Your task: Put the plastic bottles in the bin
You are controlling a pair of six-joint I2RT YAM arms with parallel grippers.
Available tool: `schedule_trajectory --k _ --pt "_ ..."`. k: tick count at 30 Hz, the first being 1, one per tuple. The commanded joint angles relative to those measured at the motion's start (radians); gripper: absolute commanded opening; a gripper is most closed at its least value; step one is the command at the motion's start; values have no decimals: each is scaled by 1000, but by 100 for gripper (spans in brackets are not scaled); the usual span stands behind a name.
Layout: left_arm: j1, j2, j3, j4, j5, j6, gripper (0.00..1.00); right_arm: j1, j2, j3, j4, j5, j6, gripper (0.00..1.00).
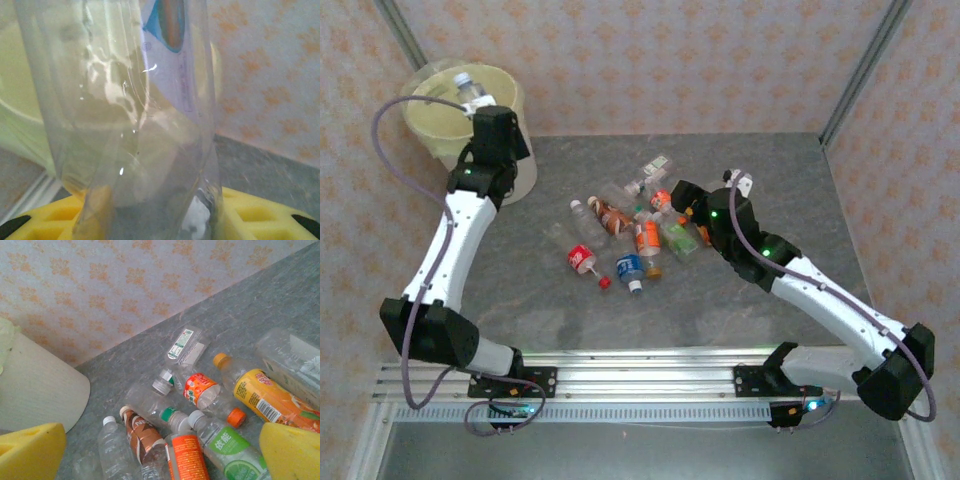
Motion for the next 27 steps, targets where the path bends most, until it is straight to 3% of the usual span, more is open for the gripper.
schedule_trajectory --k 1,12,27 --pt "79 49 117 21 -37 68 51 1 -30 -12 -21 37 -21 99" --pt "247 329 438 24 -18 139 52 0 -76 -31 -76 73 -7 99" --pt "313 579 736 -208 -115 86 57 1 -98 -42 -141 105 31 99"
